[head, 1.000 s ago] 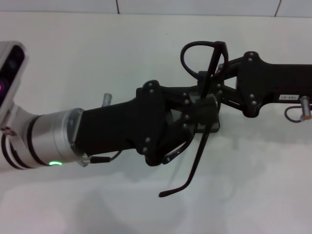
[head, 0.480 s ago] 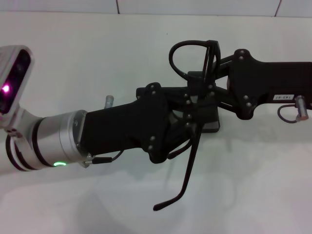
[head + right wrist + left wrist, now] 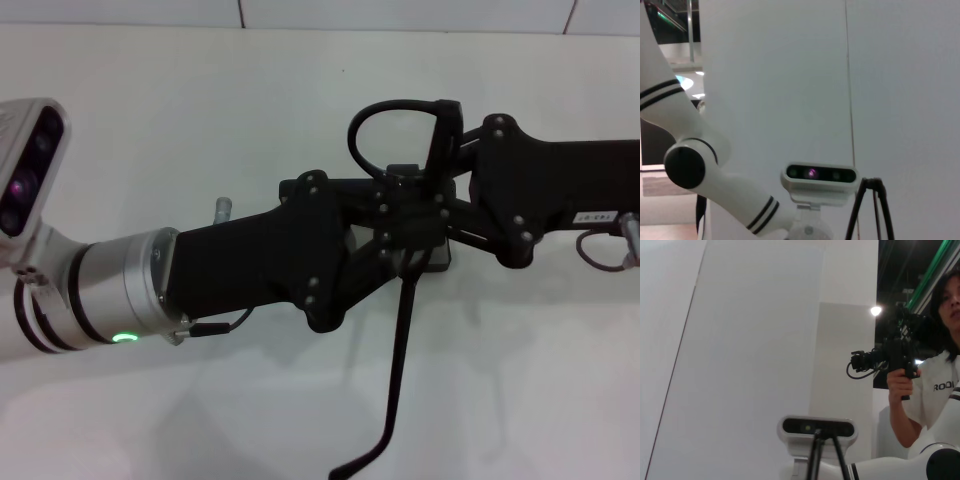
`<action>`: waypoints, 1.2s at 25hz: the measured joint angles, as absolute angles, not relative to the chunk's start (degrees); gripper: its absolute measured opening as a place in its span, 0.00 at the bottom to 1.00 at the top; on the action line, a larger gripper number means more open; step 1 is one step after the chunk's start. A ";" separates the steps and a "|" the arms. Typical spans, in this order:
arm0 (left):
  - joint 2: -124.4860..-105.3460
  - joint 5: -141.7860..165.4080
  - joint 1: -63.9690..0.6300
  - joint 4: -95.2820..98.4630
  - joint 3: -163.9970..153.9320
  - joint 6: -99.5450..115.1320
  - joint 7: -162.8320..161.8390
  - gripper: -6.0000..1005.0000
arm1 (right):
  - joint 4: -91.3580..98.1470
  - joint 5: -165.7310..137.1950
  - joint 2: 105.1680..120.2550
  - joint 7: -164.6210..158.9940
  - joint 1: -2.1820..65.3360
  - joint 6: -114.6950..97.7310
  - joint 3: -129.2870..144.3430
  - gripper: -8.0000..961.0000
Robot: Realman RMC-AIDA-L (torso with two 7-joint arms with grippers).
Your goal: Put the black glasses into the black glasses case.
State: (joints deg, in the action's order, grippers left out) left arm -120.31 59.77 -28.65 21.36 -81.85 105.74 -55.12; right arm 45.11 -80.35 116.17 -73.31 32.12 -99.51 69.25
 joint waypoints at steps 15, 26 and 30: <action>-120.31 59.56 -28.60 21.38 -82.17 106.93 -54.62 0.05 | 43.51 -79.34 115.72 -70.80 30.76 -98.42 66.54 0.11; -119.89 58.97 -28.51 21.35 -81.58 107.50 -53.63 0.05 | 44.13 -75.66 114.98 -71.33 27.92 -118.83 45.23 0.11; -119.96 59.26 -29.04 21.35 -81.98 107.44 -53.61 0.05 | 43.16 -69.77 114.79 -71.28 27.48 -122.50 42.32 0.11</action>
